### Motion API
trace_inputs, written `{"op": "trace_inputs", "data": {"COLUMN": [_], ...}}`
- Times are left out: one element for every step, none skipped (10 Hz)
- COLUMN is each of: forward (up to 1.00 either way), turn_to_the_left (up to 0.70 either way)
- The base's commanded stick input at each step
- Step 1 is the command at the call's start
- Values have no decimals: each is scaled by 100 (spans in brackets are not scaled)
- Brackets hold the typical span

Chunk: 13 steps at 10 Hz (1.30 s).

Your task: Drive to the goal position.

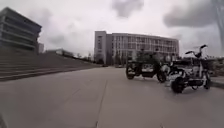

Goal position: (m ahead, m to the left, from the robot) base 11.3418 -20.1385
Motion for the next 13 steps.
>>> {"op": "trace_inputs", "data": {"forward": [70,70,70,70,70,70,70,70,70,70,70,70,70], "turn_to_the_left": [5,5,5,5,5,5,5,5,5,5,5,5,5]}}
